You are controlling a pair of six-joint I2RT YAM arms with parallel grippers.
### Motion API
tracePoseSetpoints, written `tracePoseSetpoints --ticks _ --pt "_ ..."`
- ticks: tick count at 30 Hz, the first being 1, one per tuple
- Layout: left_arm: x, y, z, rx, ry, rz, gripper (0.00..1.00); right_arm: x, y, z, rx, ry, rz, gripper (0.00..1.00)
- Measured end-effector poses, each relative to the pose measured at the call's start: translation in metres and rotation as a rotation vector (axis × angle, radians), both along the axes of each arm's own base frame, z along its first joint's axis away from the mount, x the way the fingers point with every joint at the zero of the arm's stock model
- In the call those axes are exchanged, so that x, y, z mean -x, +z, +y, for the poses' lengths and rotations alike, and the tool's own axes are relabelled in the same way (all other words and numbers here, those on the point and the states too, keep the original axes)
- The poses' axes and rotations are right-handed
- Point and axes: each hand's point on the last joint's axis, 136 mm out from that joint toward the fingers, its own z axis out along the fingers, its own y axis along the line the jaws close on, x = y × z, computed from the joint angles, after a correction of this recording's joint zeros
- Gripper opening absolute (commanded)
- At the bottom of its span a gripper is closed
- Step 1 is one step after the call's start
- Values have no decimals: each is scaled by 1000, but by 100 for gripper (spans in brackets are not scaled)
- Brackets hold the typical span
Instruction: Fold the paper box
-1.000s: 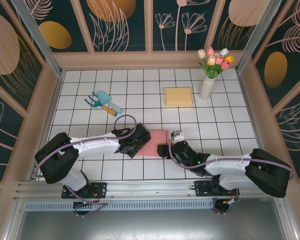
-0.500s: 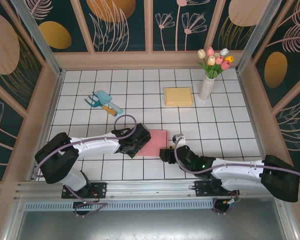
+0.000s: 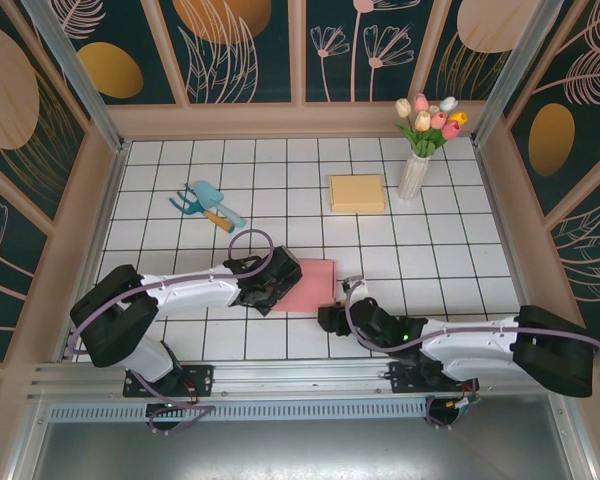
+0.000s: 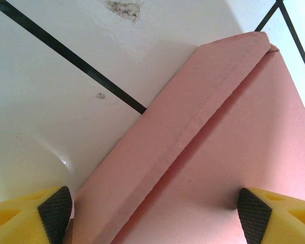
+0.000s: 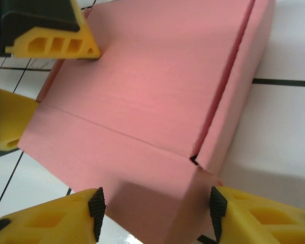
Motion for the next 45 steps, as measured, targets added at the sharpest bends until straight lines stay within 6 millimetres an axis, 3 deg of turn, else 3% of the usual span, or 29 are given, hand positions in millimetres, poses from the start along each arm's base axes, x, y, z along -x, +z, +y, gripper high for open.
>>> tracePoseSetpoints --ticks 21,45 --pt "-1 0 -1 2 0 -2 86 9 -11 2 59 15 -26 50" --pt "-3 -1 -4 14 0 -11 85 4 -13 -6 58 -15 -68 48"
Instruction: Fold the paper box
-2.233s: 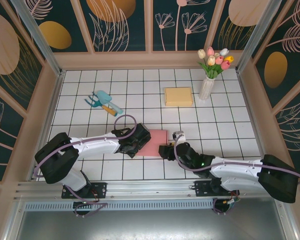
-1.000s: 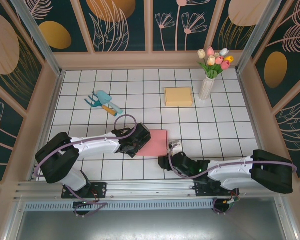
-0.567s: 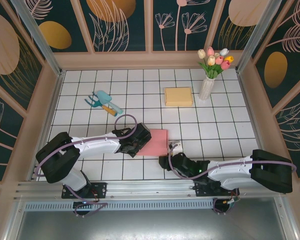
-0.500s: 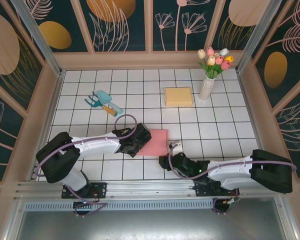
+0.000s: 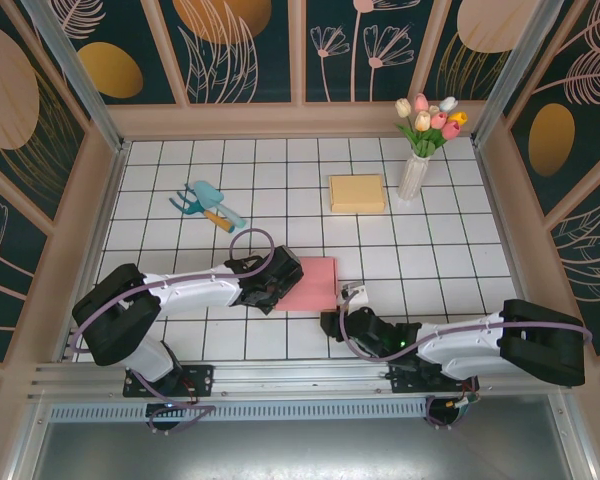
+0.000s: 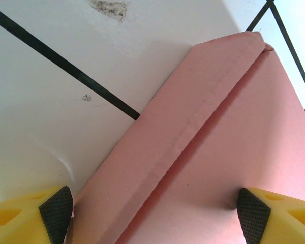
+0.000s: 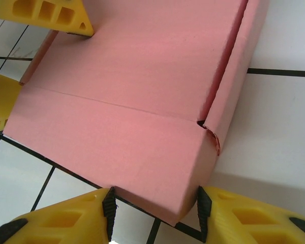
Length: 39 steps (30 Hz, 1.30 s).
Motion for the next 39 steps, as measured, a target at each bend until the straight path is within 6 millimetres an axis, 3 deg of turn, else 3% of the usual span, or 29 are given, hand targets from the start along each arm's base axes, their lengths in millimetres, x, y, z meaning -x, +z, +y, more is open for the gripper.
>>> tracePoseSetpoints --ticks 39 --pt "-4 -2 -4 9 3 -15 85 -15 -13 0 43 -38 -88 46"
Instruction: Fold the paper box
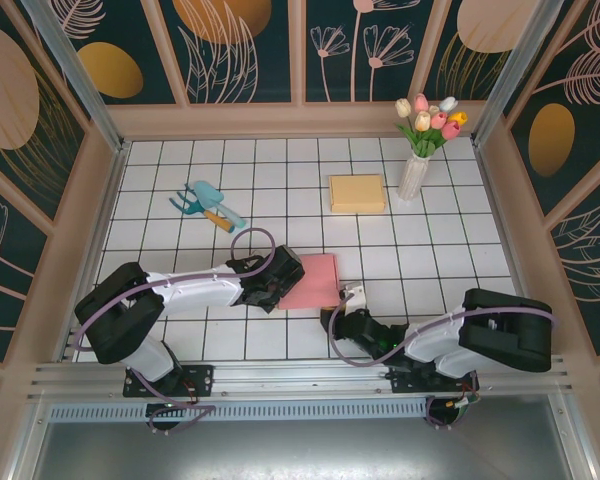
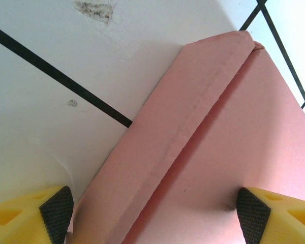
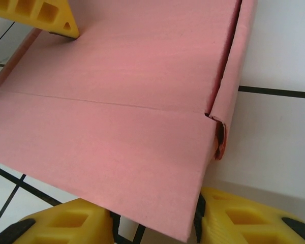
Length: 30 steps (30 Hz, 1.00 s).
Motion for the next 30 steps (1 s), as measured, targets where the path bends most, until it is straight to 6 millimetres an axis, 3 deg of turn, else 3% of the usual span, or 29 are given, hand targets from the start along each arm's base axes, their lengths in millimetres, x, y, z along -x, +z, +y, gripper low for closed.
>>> tracePoseSetpoints --ticks 12,30 --pt "-1 0 0 1 1 -1 82 14 4 4 20 15 46 53" --pt "-3 0 -3 3 7 -1 81 14 51 -15 -81 -40 13 56"
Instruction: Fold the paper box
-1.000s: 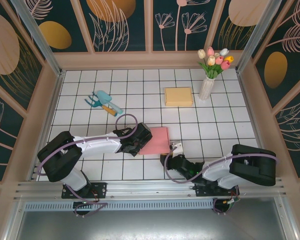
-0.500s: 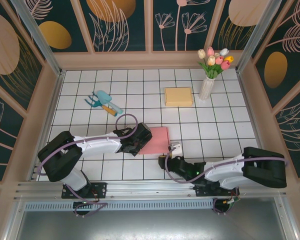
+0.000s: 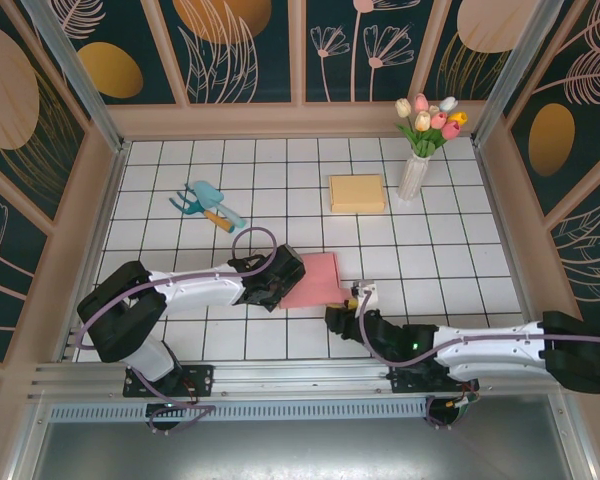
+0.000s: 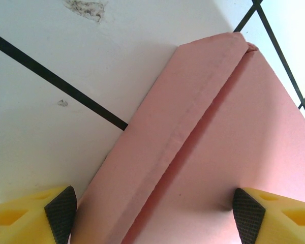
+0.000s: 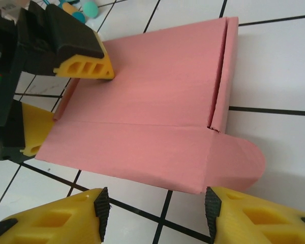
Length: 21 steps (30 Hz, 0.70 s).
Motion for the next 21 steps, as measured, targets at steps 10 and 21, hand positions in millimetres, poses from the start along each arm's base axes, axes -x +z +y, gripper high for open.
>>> tracePoseSetpoints --ticks 10,21 --pt "-1 0 -2 -1 0 1 81 -19 1 -16 43 -59 -13 63" --pt "-5 0 -7 -3 -4 -2 81 -74 19 -32 -32 -120 -6 68"
